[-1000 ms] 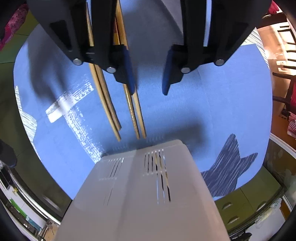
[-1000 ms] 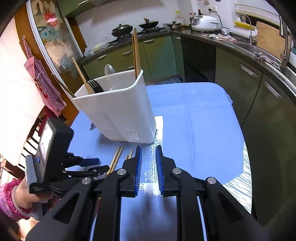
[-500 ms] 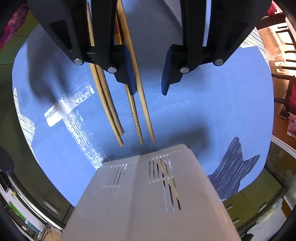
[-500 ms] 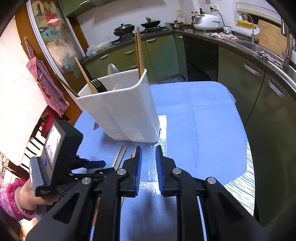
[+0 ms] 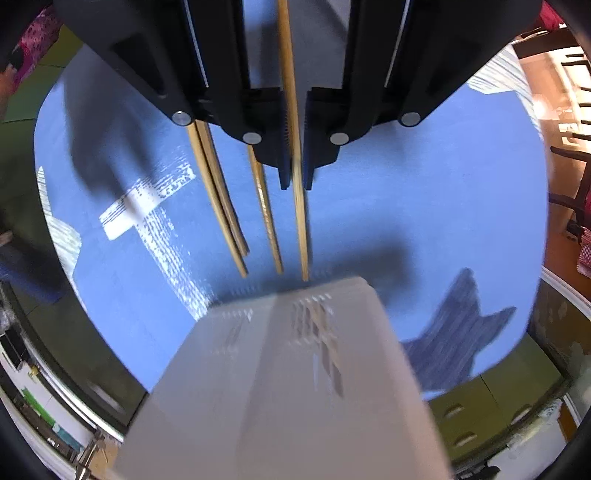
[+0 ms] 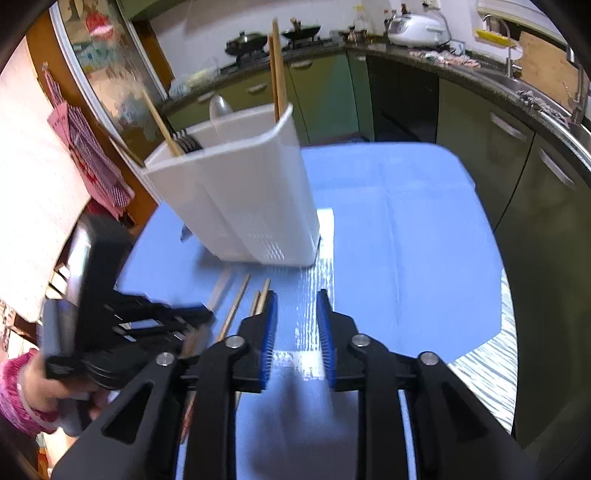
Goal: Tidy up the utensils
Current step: 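Lower the left gripper onto a wooden chopstick on the table and close it, then grasp a wooden chopstick with the right gripper while the left holds its chopstick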
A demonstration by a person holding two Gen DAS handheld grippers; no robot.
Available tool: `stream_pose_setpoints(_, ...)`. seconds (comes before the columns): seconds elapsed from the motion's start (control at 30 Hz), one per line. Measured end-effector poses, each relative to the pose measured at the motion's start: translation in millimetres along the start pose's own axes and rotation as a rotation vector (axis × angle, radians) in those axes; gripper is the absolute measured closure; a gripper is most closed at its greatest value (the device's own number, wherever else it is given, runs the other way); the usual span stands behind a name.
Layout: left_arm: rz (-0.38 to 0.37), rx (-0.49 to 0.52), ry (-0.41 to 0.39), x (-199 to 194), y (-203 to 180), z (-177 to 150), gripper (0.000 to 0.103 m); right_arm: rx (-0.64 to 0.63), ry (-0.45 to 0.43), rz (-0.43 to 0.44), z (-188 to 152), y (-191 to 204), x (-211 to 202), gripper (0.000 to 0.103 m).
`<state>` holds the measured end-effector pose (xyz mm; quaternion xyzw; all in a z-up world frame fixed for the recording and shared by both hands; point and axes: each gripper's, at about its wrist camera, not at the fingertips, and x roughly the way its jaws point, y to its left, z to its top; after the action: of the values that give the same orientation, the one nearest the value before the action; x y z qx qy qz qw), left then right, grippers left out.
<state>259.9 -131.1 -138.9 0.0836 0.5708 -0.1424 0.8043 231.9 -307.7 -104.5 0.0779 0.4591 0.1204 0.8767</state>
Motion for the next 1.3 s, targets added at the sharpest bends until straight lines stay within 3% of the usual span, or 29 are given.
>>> stream_pose_setpoints(0.43, -0.023, -0.038, -0.273, -101, 34, -28, 0.097, -0.044, 0.164, -0.021, -10, 30, 73, 0.081)
stream_pose_setpoints(0.5, -0.032, -0.033, -0.287, -110, 36, -31, 0.097, -0.051, 0.185, -0.044, -10, 35, 83, 0.086)
stream_pose_setpoints(0.77, -0.055, 0.002, -0.316, -127, 33, -45, 0.097, -0.045, 0.201, -0.04, -16, 45, 94, 0.086)
stream_pose_setpoints(1.3, -0.063, 0.027, -0.33, -132, 34, -50, 0.097, -0.118, 0.246, -0.141, -16, 72, 122, 0.09)
